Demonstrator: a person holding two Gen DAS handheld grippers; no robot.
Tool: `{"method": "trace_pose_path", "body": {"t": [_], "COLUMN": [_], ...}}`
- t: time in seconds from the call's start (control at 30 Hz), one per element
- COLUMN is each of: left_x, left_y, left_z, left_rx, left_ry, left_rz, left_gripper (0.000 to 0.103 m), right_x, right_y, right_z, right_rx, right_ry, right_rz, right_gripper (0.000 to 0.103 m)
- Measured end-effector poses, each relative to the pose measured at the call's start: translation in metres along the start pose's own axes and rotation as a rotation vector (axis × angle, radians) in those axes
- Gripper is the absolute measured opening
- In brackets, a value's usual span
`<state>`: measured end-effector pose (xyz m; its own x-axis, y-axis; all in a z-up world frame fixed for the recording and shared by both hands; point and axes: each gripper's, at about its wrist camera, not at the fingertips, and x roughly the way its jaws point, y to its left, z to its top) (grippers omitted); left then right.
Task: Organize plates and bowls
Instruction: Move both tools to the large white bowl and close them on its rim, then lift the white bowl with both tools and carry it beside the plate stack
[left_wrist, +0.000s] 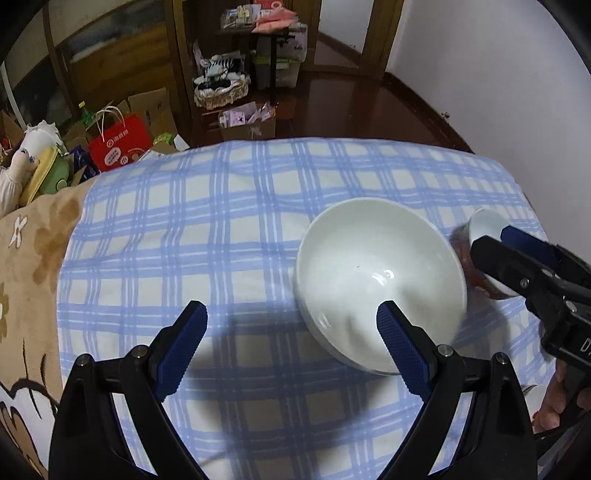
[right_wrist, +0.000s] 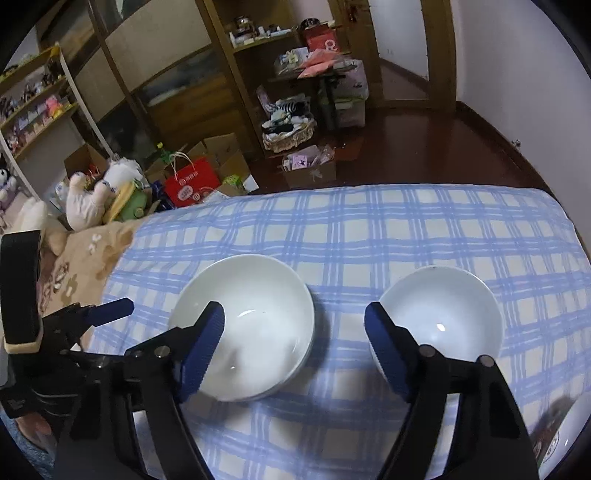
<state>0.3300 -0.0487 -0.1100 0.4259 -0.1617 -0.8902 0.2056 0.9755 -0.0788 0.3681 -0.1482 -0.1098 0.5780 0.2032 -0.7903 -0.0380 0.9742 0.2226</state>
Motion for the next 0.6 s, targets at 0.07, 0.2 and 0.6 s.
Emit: {"method": "trace_pose_path", "body": {"t": [0.07, 0.2, 0.6], "left_x": [0.007, 0.019, 0.034], "left_y": [0.003, 0.007, 0.008], "left_z": [0.000, -0.004, -0.014], "left_rx": [-0.010, -0.027, -0.091], "left_ry": [0.015, 0.043, 0.074], "left_rz": [-0.011, -0.027, -0.123], "left_gripper": [0.092, 0.092, 0.033], "right_x": [0.006, 0.018, 0.043], "right_y": [0.001, 0.002, 0.001], "right_z": [0.000, 0.000, -0.008], "right_rx": [-0.008, -0.004, -0.007], "right_ry": [0.007, 0.025, 0.159], "right_rz": [0.006, 0.011, 0.004], "right_gripper": [0.077, 0.073, 0.024]}}
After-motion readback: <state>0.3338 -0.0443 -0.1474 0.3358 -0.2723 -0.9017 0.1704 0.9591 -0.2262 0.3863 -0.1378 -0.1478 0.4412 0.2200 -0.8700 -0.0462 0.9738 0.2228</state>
